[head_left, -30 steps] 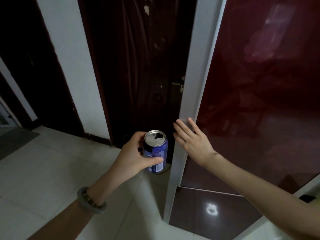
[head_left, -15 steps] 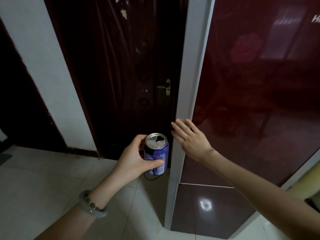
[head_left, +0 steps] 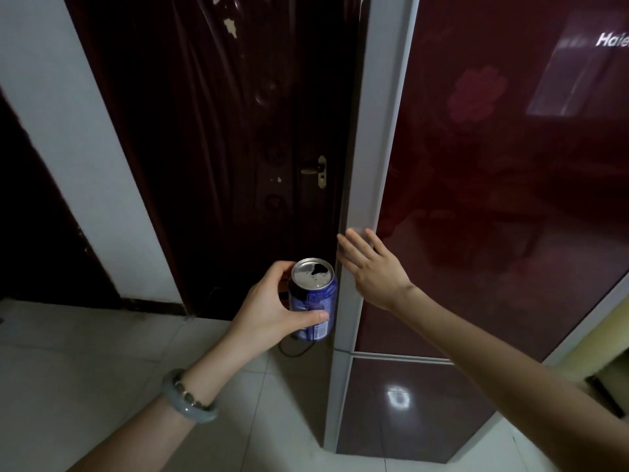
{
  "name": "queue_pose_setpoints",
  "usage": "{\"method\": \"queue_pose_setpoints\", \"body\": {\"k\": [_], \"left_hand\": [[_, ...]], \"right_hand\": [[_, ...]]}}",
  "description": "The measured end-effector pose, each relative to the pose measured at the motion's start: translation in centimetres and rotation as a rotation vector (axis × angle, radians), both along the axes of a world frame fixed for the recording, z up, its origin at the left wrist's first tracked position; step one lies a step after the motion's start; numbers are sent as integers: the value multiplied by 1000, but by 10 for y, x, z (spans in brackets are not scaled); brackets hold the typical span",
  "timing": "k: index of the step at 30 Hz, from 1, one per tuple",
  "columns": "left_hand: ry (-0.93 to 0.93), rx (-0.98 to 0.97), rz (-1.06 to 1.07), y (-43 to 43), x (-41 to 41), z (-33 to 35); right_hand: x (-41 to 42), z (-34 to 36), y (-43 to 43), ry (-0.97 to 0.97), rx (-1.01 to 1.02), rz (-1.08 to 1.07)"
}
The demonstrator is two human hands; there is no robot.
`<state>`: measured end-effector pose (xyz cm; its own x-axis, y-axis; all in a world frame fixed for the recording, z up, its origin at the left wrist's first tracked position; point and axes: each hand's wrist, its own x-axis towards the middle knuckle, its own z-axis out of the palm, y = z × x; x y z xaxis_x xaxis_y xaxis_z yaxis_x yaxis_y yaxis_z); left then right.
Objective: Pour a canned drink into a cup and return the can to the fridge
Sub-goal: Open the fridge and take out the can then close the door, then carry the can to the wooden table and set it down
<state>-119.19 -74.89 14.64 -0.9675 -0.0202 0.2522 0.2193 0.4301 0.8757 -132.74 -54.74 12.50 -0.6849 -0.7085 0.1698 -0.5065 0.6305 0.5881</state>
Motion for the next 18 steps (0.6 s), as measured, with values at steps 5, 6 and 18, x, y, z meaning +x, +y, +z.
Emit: {"method": "queue_pose_setpoints", "body": {"k": [5,6,18], "left_hand": [[9,3,-23,4,-5,0],[8,1,-33,5,-6,0],[13,-1,-234,41,-20,-12]], "right_hand": [[28,-3,0,-424,-532,41],[38,-3,1,-579,-687,-3],[114,-11,46,-1724,-2029,-585]]}}
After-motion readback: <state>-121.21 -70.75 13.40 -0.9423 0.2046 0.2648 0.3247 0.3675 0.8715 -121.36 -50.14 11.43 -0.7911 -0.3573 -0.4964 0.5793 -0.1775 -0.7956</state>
